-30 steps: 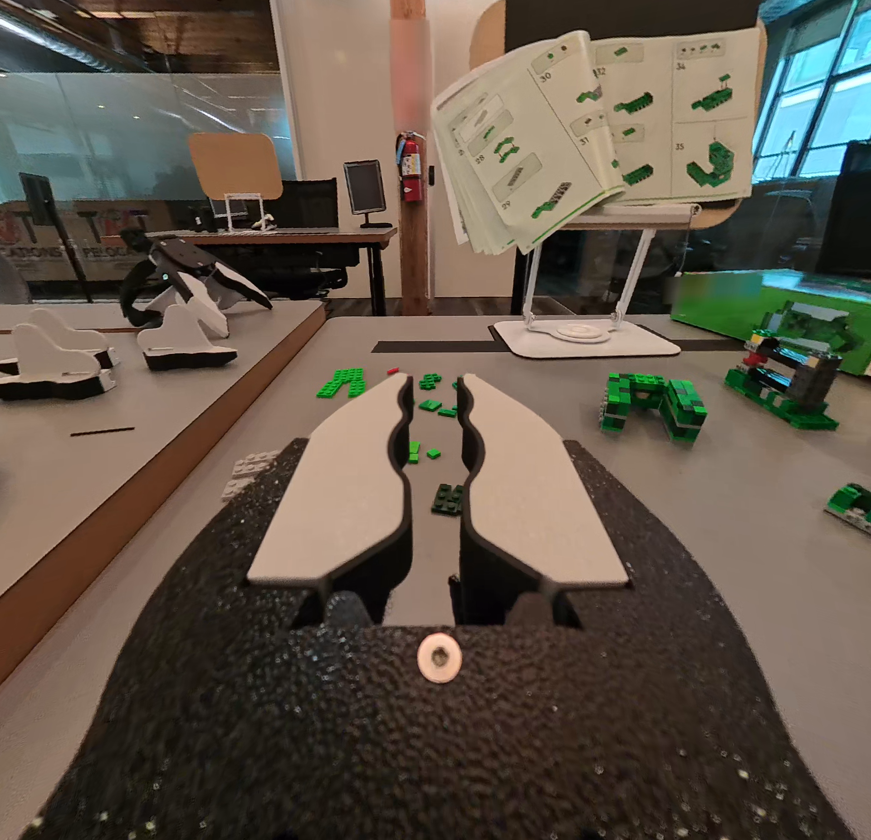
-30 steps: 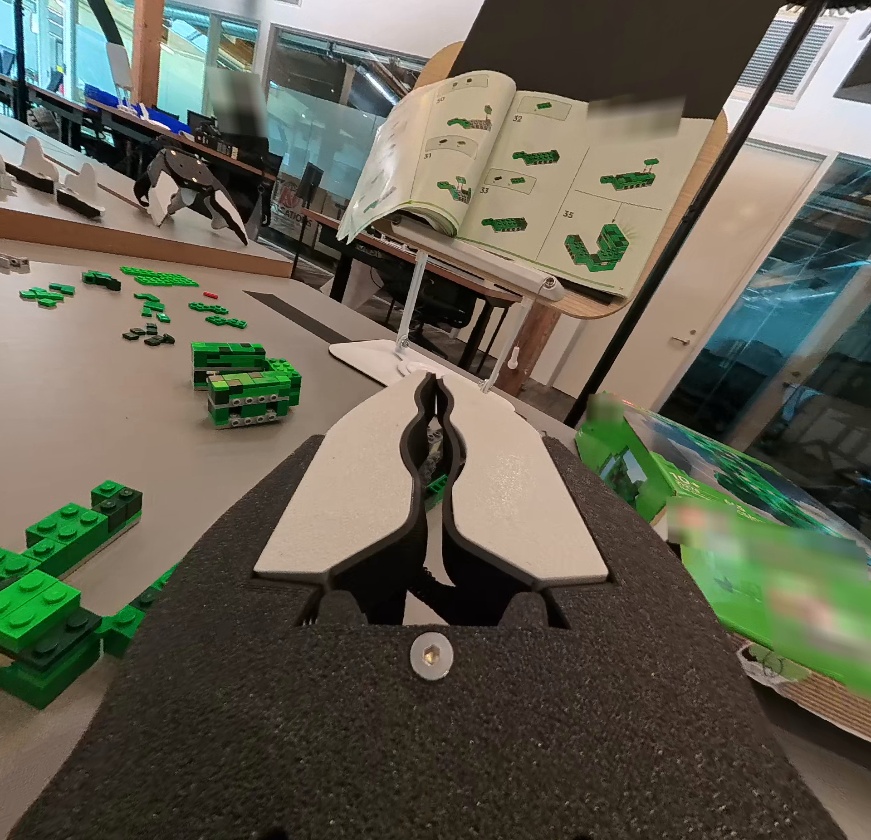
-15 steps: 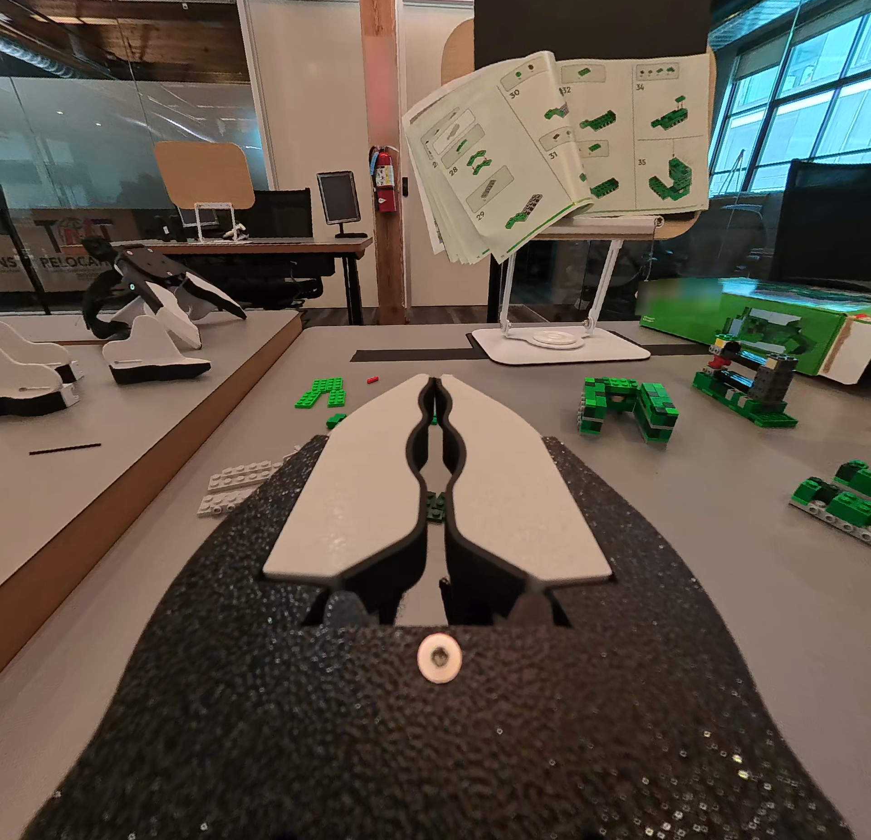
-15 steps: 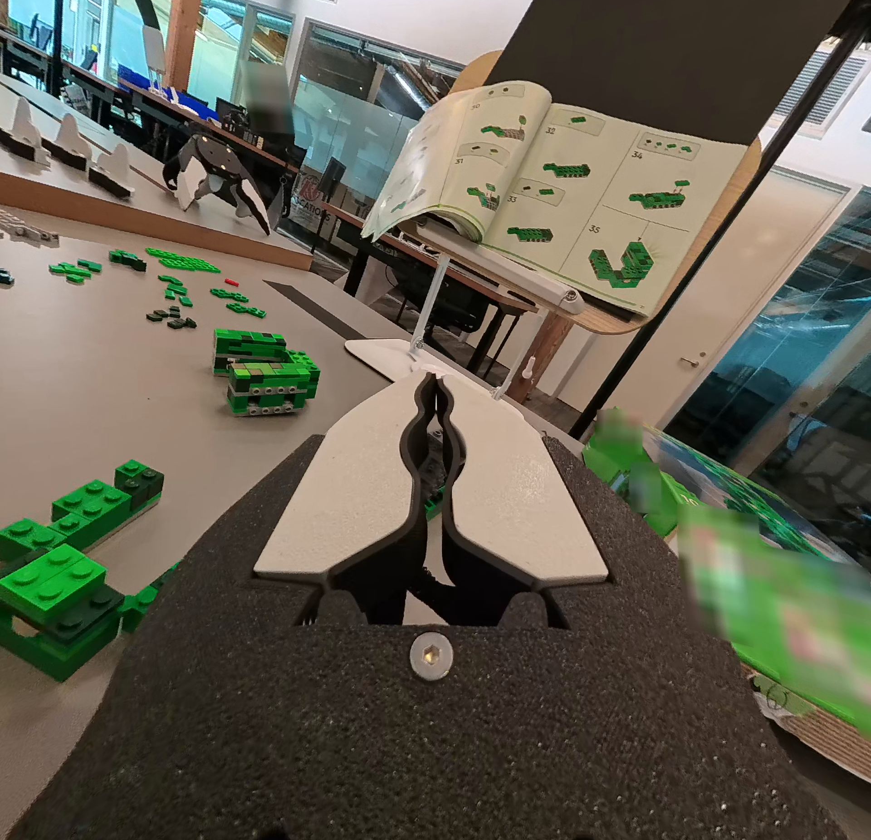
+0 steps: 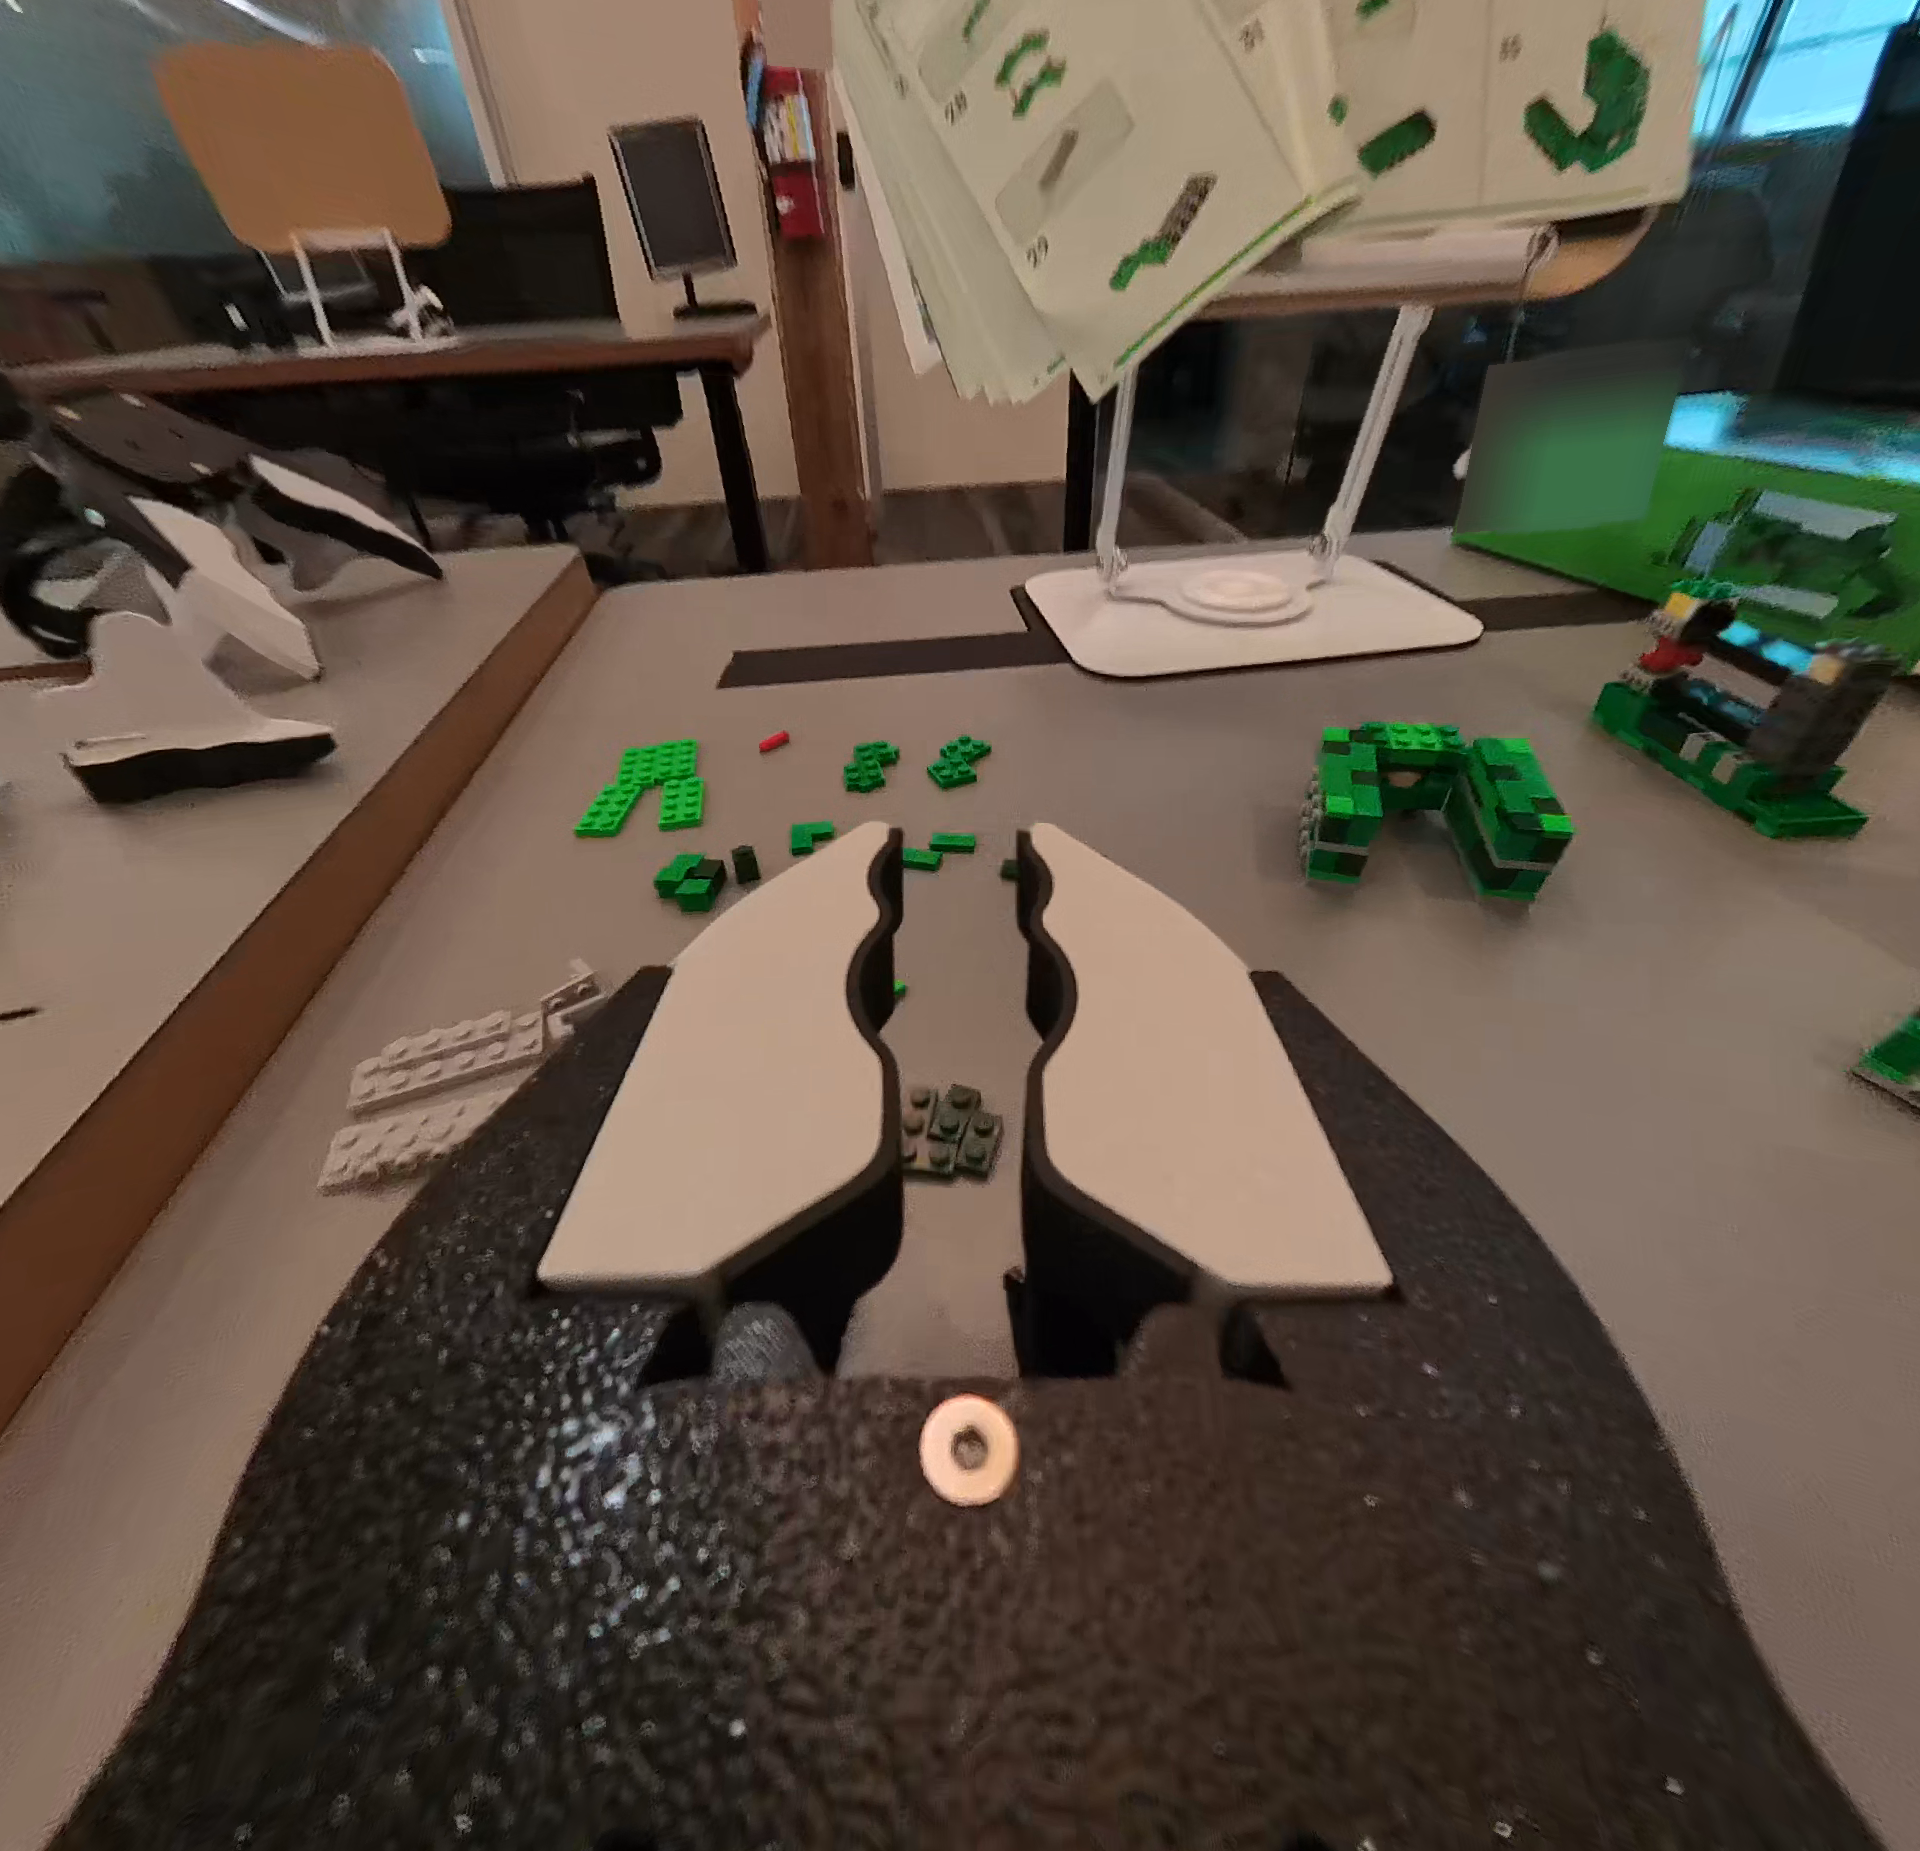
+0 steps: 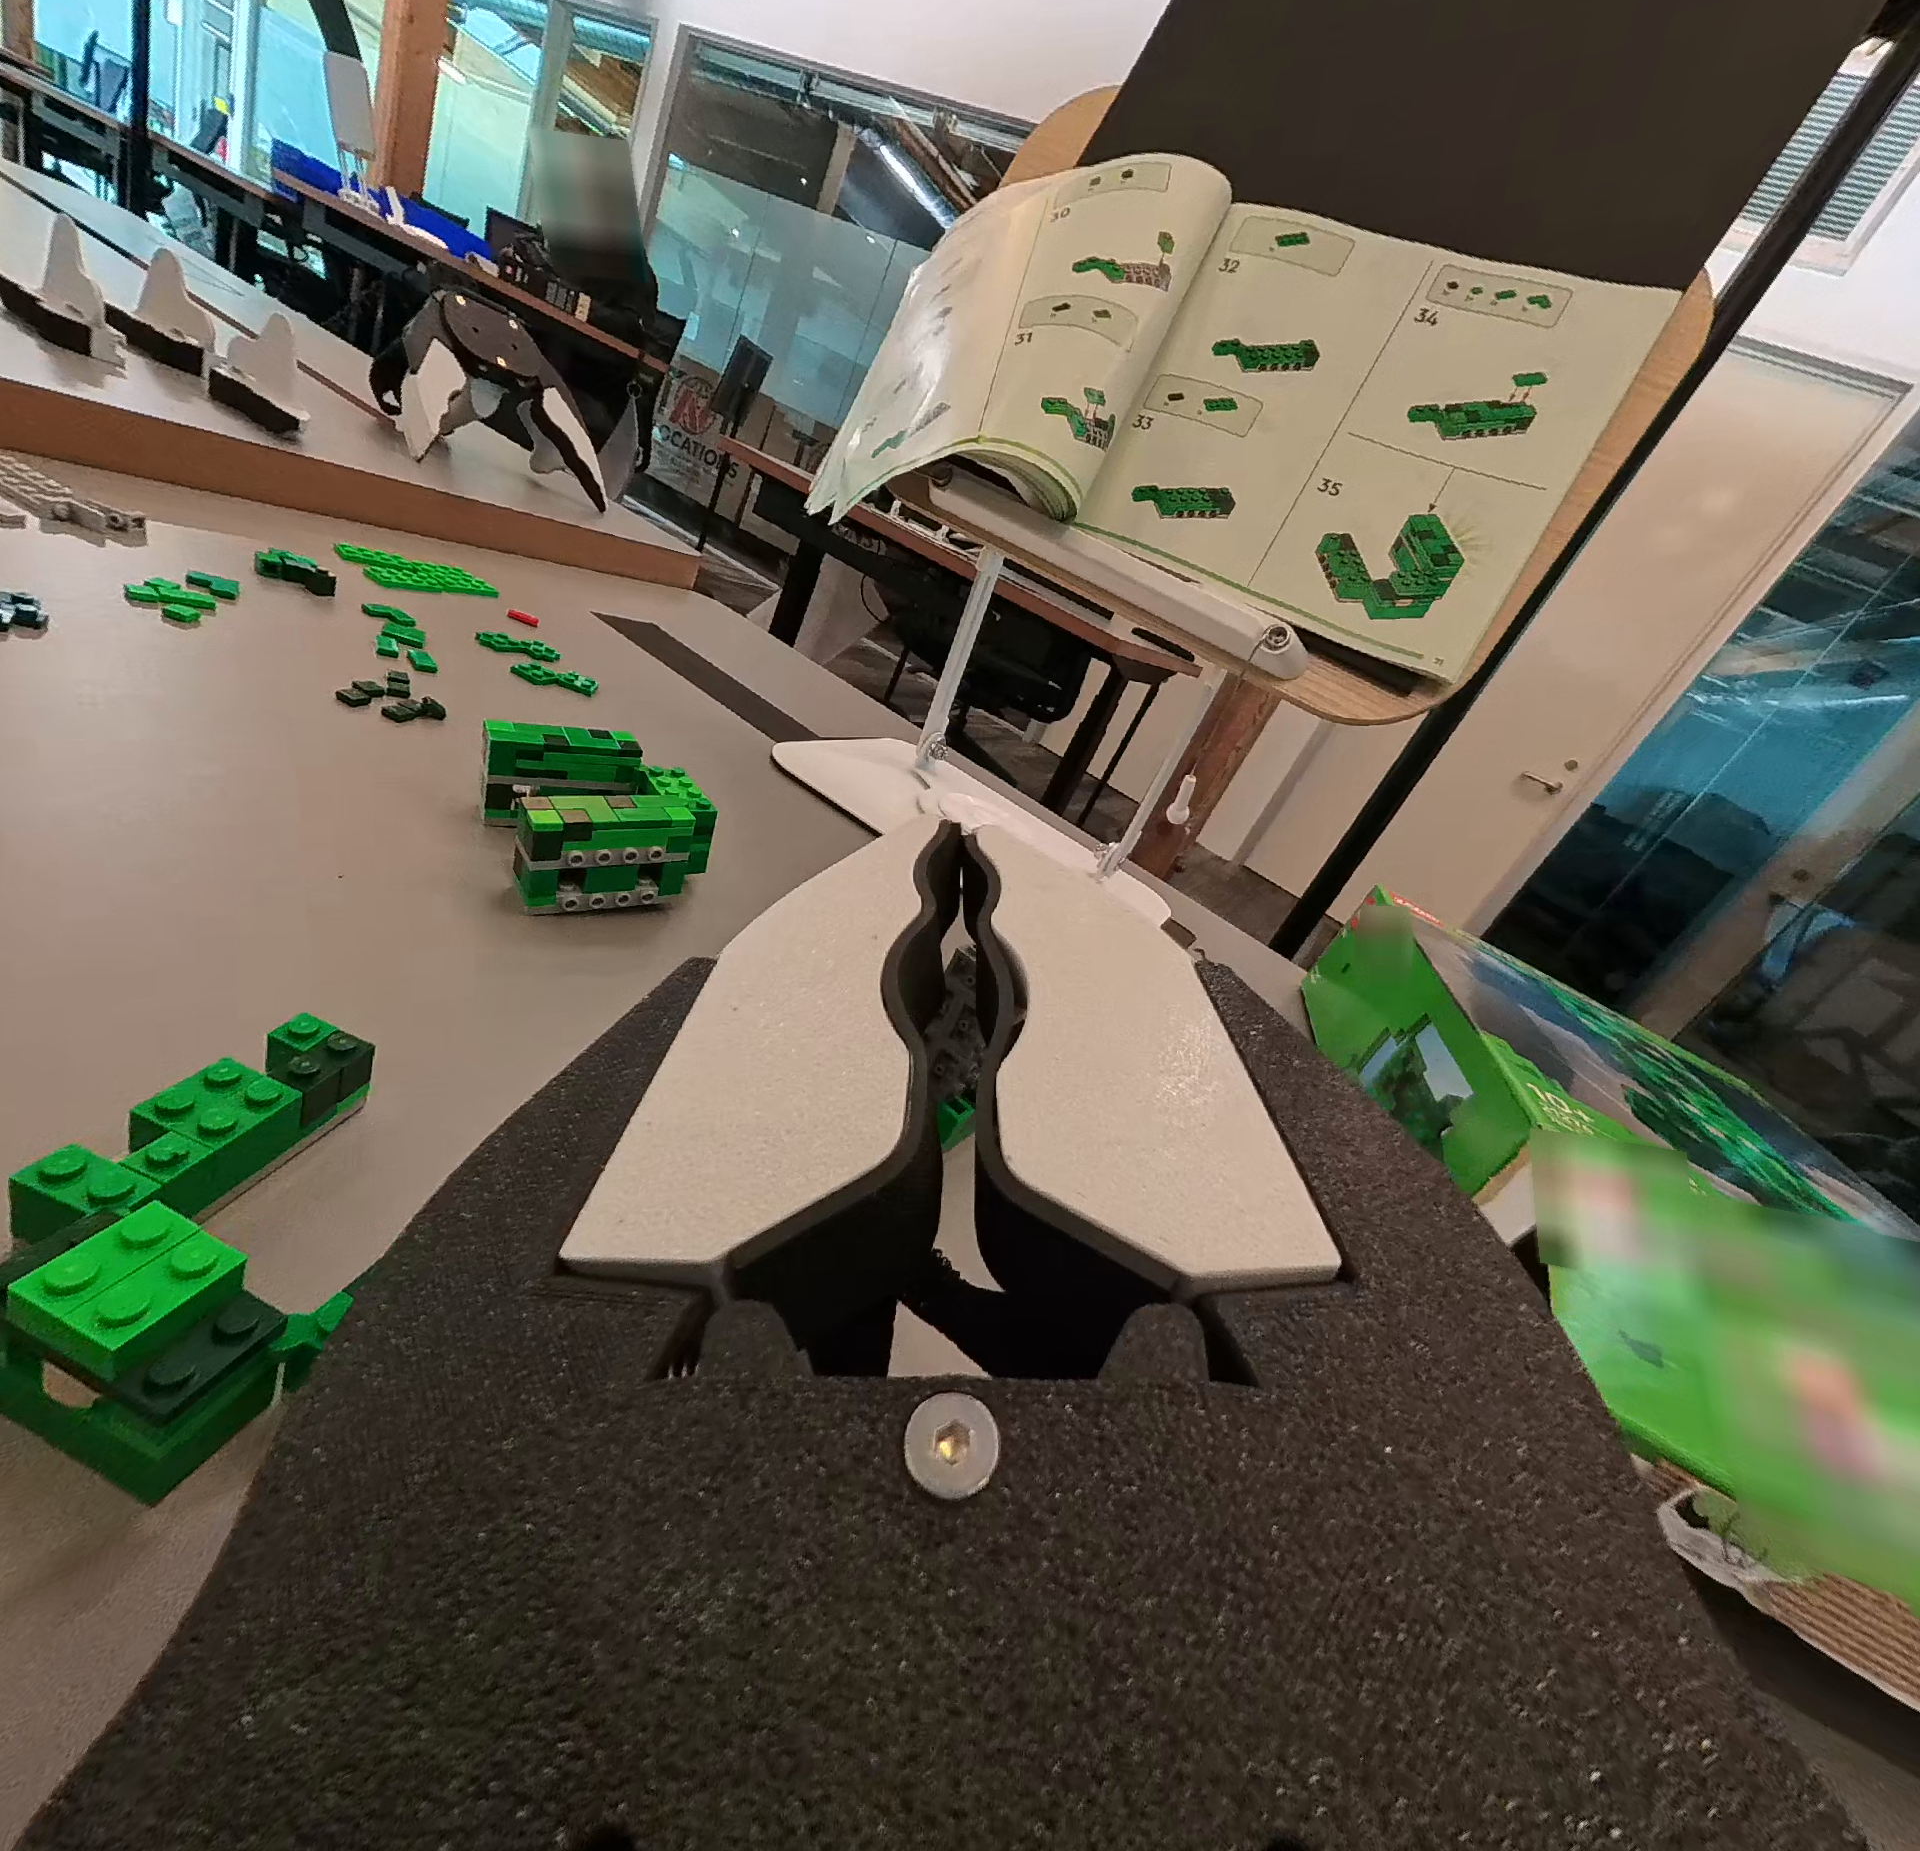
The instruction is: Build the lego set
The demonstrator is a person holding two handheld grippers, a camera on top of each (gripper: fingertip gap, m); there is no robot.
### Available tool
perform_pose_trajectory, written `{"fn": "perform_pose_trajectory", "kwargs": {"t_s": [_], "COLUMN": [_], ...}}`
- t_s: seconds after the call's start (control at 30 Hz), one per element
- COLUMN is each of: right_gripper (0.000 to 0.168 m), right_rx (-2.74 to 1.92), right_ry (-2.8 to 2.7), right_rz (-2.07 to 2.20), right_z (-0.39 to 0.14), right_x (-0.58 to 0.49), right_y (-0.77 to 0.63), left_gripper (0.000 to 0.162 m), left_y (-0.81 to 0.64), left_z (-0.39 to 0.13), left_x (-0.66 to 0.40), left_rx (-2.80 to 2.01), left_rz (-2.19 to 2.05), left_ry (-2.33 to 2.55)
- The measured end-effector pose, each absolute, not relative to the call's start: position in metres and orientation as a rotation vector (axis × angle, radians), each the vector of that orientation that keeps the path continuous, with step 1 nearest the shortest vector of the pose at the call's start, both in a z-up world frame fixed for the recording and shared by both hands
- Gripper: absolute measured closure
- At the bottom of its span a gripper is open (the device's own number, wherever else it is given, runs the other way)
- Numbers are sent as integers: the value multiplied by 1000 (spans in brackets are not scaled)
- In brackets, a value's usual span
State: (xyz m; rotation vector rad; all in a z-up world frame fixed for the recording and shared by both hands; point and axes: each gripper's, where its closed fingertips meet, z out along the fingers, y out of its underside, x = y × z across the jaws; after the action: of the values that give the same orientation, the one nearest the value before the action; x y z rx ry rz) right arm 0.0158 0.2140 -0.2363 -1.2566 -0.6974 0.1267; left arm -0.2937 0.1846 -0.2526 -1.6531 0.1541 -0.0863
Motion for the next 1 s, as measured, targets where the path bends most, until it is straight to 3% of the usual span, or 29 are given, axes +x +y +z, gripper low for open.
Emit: {"fn": "perform_pose_trajectory", "kwargs": {"t_s": [0.13, 0.37, 0.53, 1.0], "right_gripper": [168, 168, 168, 168], "right_rx": [-1259, -1269, -1270, -1268], "right_ry": [-694, -697, -699, -700], "right_rz": [147, 166, 172, 185], "right_z": [-236, -238, -238, -238], "right_x": [15, 14, 14, 13], "right_y": [214, 215, 215, 215], "left_gripper": [127, 129, 119, 131], "left_y": [237, 328, 355, 367], "left_z": [-269, -303, -322, -341], "left_x": [-295, -306, -306, -314], "left_rx": [-1867, -2205, -2449, -2687], "left_rz": [-63, -215, -339, -108], "left_ry": [212, 155, 44, 113]}}
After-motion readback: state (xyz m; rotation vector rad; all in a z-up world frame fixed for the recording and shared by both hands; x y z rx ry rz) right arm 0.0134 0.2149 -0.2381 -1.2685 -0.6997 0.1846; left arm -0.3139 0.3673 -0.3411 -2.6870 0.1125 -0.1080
